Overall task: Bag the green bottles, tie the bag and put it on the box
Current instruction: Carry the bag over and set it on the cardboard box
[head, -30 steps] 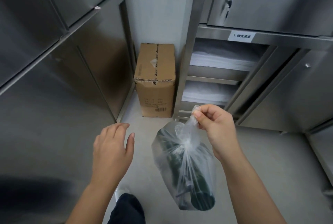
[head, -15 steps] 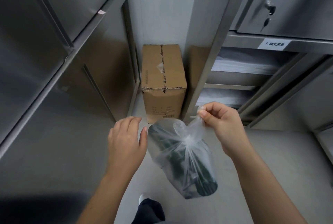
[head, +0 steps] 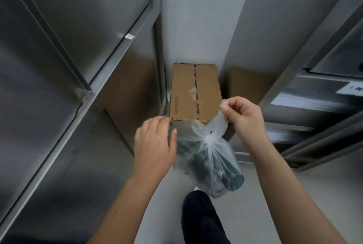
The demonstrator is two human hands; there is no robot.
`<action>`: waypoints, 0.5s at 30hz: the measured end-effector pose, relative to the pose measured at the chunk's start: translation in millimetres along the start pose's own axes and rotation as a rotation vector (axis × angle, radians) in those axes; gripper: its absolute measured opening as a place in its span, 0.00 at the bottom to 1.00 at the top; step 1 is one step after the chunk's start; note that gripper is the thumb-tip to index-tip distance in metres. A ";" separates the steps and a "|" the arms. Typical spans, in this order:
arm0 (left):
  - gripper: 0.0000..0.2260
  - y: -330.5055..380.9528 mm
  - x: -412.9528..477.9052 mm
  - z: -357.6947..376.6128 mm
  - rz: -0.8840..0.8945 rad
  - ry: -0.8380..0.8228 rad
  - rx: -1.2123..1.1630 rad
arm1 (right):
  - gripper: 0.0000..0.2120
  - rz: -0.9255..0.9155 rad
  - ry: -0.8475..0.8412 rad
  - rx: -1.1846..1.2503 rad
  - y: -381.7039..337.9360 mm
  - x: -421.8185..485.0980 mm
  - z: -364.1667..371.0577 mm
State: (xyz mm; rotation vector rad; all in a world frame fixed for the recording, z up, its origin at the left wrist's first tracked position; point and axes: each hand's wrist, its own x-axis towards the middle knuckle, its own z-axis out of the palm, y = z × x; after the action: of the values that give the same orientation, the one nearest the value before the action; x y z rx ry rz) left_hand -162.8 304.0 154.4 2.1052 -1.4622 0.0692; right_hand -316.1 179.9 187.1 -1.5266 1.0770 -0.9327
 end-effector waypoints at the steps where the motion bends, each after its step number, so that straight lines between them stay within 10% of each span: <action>1: 0.16 0.4 12.8 5.2 -0.003 0.007 0.012 | 0.13 -0.007 -0.017 -0.010 3.2 14.0 1.1; 15: 0.12 7.1 143.5 79.6 -0.107 -0.053 0.129 | 0.11 -0.041 -0.167 -0.065 21.9 192.1 -15.1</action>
State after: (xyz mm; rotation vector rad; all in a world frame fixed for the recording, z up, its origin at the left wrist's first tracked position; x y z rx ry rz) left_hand -133.0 143.0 141.3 2.3015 -1.4058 0.0689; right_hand -275.6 -9.5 176.3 -1.6544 0.9677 -0.7892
